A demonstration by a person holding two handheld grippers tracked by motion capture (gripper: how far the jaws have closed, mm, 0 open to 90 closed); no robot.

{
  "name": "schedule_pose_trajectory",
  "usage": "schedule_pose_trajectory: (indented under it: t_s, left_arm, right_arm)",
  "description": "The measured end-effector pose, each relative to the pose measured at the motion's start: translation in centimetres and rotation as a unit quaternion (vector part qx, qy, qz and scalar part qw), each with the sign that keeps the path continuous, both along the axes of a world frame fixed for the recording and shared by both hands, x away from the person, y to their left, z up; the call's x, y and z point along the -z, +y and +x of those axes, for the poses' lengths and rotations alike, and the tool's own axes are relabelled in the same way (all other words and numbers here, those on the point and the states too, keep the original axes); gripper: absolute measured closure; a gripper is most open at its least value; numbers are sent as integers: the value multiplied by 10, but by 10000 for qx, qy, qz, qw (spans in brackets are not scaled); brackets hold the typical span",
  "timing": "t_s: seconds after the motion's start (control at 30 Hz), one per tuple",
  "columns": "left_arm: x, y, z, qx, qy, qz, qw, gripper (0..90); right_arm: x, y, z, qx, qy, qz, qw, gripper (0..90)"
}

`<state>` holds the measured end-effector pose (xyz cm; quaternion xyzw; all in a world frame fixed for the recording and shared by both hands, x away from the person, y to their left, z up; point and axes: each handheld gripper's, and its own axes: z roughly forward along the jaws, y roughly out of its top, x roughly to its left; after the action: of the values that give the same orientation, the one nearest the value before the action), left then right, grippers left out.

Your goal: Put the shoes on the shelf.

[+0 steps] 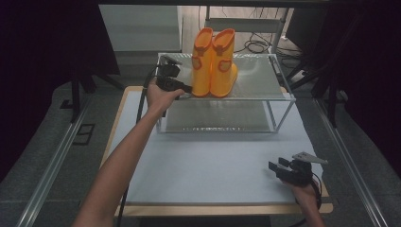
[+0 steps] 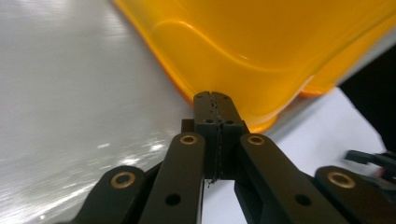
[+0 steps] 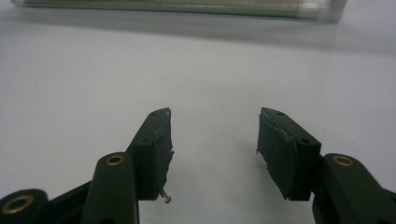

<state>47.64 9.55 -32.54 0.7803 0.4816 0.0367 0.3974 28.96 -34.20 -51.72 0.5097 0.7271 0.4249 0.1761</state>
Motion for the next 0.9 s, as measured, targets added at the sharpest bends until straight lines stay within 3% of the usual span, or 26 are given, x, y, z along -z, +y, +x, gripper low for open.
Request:
schedule_pose_trajectory:
  t_s: [0.2,0.37,0.57,0.9]
  left_arm:
    - [-3,-19,-1,153,-20,31,9999,899]
    - [-6,-26,-2,198,-41,-76,9998,899]
    - [-5,-20,-3,205,-48,-139,9997,885]
    - [-14,-3,-19,278,-243,-185,9991,727]
  right_arm:
    - [0,0,0,-7,-8,29,10000,444]
    - [0,1,0,-34,-2,19,10000,444]
    - [0,0,1,-37,3,39,10000,444]
    - [0,1,0,-29,-11,57,10000,444]
